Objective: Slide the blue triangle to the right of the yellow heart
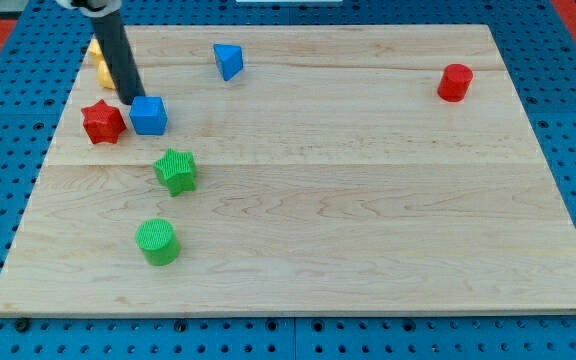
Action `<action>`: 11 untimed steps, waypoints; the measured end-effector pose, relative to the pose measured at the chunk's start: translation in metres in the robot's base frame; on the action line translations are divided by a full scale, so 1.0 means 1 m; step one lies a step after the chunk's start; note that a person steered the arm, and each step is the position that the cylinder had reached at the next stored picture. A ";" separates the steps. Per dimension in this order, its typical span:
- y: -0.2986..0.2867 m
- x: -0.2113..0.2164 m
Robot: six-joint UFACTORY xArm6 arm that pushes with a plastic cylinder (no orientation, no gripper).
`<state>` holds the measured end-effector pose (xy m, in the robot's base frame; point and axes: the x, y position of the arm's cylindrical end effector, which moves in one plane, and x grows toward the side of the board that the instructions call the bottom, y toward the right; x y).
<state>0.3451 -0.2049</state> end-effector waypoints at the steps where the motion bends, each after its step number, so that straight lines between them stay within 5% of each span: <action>1: 0.032 0.009; 3: 0.059 0.001; 5: 0.199 -0.081; 6: 0.107 -0.109; 7: 0.065 -0.079; 8: 0.065 -0.067; 9: 0.082 -0.138; 11: 0.139 -0.075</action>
